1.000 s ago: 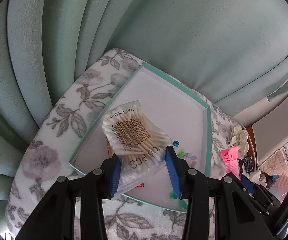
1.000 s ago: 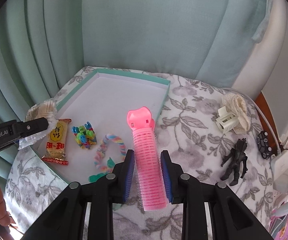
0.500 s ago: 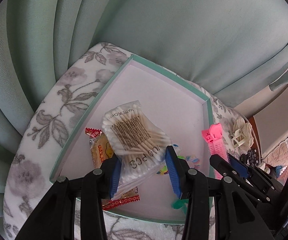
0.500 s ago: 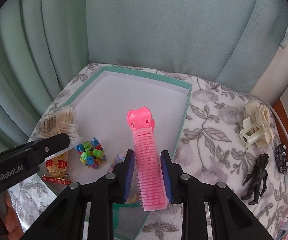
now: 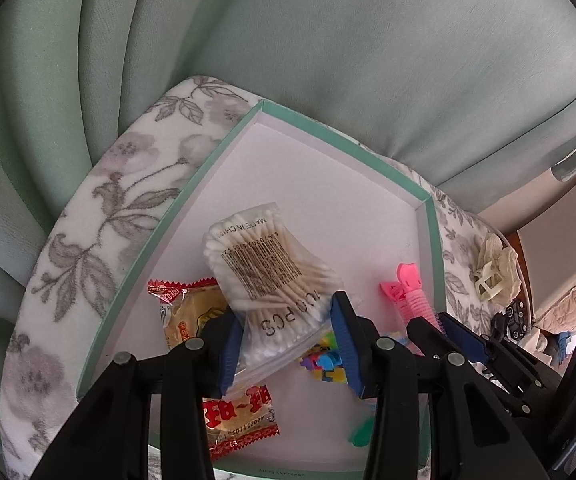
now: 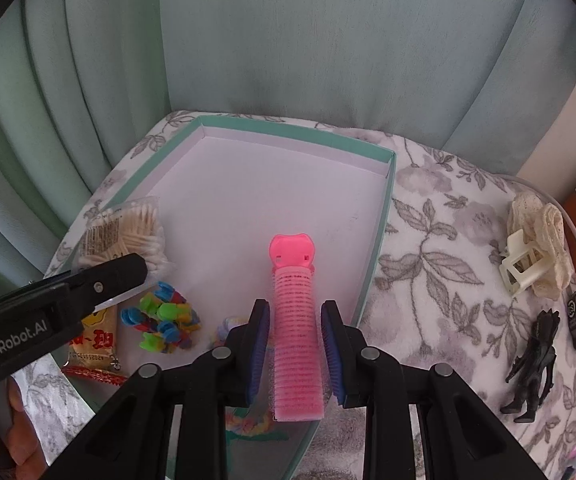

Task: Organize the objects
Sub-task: 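Carry the pink roller and cotton swab bag over the box lid, then open both tools to drop the roller and swab bag into the lid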

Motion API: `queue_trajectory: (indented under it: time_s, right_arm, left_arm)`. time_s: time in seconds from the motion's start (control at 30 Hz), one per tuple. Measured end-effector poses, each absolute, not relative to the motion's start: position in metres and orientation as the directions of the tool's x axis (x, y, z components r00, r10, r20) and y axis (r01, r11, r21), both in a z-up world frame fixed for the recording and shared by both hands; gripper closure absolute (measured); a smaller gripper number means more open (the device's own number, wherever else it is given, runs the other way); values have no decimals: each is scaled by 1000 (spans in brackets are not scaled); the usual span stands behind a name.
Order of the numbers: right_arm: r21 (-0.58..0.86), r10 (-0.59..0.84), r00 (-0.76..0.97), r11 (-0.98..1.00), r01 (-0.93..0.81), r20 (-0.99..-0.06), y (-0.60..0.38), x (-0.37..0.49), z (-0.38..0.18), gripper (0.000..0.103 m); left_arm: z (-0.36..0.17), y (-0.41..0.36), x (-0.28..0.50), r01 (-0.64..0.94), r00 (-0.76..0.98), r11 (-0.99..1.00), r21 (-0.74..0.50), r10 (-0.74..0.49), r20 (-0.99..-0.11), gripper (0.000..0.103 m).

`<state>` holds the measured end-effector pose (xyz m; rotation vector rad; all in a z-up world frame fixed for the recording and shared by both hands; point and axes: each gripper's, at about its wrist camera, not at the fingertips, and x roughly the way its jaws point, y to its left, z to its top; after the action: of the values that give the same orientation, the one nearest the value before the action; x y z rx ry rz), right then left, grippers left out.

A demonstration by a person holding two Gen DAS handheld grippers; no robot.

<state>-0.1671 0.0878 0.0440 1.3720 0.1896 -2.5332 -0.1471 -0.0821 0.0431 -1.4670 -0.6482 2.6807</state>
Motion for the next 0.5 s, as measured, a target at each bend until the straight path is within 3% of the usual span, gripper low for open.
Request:
queue_trajectory:
  time_s: [0.2,0.3,0.37,0.5]
  right_arm:
    - [6,-163,-530,-958,286,-832,87,-165,49,74]
    - [9,-170,-533,-957,291,-829,87,-162,54,68]
    - [2,-167,-542,-957,291,-824,86,-159,58,58]
    - [6,-173,-562,-958,286,-809,89,-151,71,58]
  left_arm:
    - [46,-81,-146,182,-556,-916,-358,205,-805,59]
    - [50,-81,-143,188,-559,-916,-353,196,-806,59]
    - [54,-81,-141,190,-562,-917,-349,190,-805,55]
    - [66,-79,-132,185,-577,-921,-343,181,-797,54]
